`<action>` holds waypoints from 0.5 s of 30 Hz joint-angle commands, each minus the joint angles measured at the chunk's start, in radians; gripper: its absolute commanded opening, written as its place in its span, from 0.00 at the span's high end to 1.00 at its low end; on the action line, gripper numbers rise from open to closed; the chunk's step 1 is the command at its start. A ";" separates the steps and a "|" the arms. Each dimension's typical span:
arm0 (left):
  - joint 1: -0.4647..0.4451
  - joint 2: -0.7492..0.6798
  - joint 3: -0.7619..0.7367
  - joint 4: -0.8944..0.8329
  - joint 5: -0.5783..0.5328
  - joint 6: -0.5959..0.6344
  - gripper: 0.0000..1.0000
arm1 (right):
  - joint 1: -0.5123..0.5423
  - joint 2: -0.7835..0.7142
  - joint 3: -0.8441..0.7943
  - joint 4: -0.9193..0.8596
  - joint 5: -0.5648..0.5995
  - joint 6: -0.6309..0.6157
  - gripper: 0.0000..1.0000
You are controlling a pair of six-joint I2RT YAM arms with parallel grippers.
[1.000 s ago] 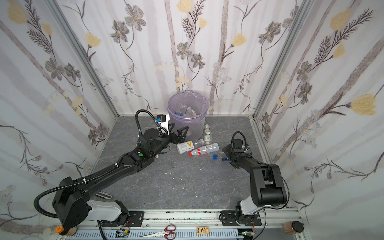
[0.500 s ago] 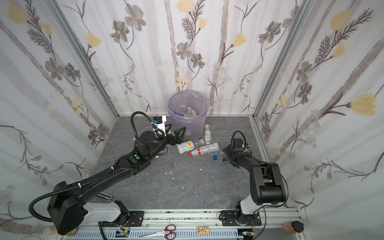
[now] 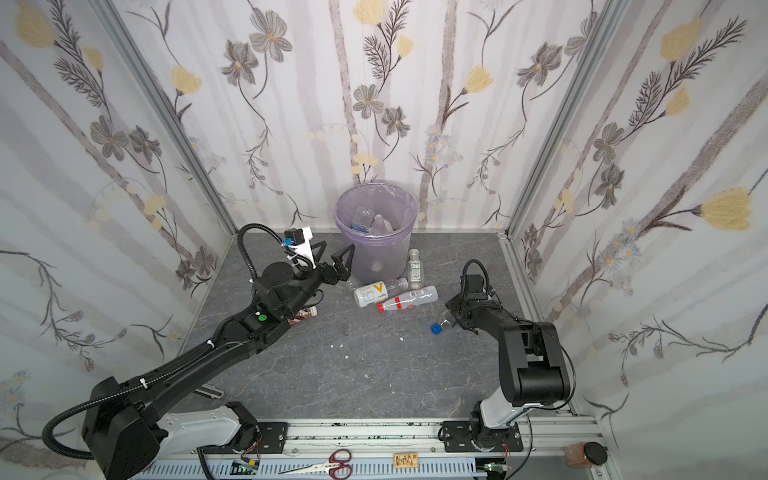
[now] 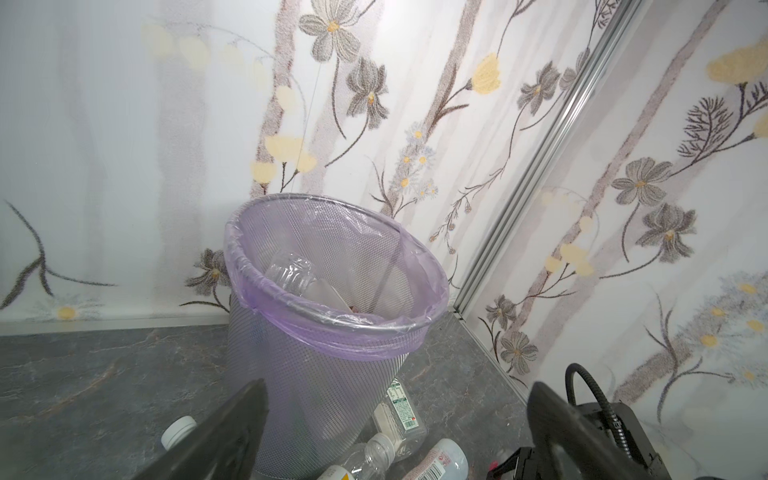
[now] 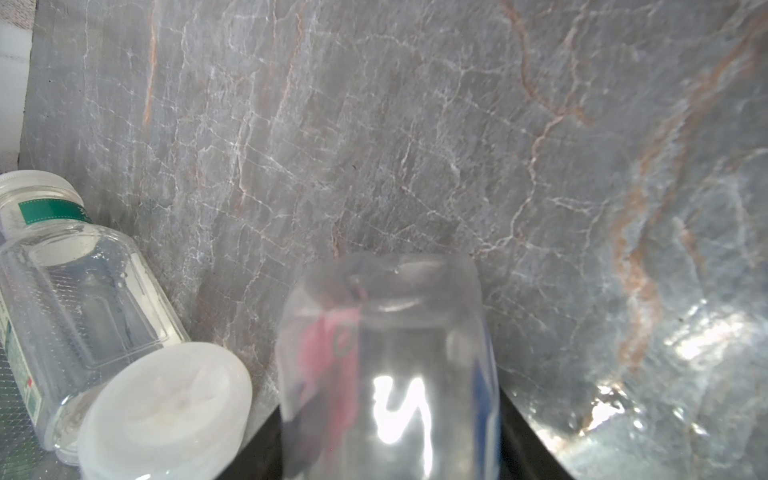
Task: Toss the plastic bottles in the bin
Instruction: 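Lift the clear blue-cap bottle high with the right gripper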
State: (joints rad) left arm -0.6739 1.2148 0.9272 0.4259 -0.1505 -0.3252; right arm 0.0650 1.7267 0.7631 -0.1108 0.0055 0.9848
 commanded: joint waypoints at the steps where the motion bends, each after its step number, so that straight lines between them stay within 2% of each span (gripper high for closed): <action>1: 0.019 -0.012 0.000 0.033 -0.011 -0.049 0.00 | -0.001 -0.040 -0.002 -0.001 0.013 -0.019 0.43; 10: 0.058 0.014 0.056 0.017 0.045 -0.166 0.00 | 0.008 -0.270 0.069 0.060 0.027 -0.110 0.43; 15: 0.060 0.009 0.077 -0.002 0.045 -0.189 0.00 | 0.046 -0.269 0.258 0.125 0.022 -0.199 0.45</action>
State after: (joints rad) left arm -0.6159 1.2274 0.9890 0.4236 -0.1108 -0.4770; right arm 0.0925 1.4551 0.9489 -0.0856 0.0242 0.8581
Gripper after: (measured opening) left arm 0.997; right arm 0.552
